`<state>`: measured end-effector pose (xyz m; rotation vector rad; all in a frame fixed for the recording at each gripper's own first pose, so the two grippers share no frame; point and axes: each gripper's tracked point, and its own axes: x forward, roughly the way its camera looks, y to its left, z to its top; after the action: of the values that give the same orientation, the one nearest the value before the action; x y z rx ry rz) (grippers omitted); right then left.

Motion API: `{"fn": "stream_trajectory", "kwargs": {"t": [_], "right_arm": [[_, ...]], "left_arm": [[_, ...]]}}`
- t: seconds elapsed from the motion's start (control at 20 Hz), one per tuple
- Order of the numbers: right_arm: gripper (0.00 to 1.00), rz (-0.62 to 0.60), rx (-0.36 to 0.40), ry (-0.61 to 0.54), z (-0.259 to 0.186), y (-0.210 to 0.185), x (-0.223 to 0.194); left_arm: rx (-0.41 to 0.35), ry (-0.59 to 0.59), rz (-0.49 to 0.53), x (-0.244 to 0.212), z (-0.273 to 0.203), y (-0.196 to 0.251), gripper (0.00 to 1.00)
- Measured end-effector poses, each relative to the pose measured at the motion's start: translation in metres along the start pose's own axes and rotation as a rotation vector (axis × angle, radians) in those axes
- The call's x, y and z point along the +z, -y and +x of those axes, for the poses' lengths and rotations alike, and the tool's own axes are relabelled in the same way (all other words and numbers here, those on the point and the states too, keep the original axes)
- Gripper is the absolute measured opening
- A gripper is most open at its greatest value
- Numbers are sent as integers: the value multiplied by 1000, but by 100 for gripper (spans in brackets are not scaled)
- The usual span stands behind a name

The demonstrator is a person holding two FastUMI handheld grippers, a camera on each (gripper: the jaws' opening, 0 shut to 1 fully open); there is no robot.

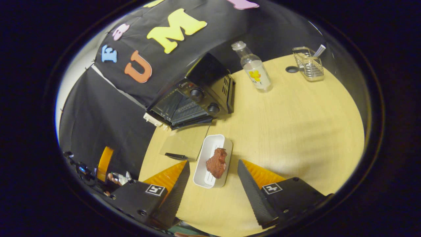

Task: Open the electric oven with the left hand, put the food in, and close the electric oven.

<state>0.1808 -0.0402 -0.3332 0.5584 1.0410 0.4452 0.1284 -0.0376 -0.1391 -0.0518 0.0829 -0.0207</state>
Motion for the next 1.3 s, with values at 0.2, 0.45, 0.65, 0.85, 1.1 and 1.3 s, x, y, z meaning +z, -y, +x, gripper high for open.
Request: {"fn": "stream_trajectory", "kwargs": {"t": [0.2,0.45,0.65,0.85,1.1,1.3], "right_arm": [[80,63,4,-58,19,5,-2],[17,105,15,-59,22,-2,-9],[12,6,-51,-5,8,-12,-22],[12,-129,-122,70,-10,-35,-34],[11,-330,-222,205,-35,-72,-43],[10,-484,-299,335,-57,-113,-37]], "left_arm": [[12,38,3,26,-29,-3,95],[0,57,-20,39,-58,-9,95],[10,59,-8,37,-76,-21,95],[7,51,-20,32,-93,-28,95],[5,44,-15,27,-116,-35,95],[10,45,-25,25,-129,-48,95]]}}
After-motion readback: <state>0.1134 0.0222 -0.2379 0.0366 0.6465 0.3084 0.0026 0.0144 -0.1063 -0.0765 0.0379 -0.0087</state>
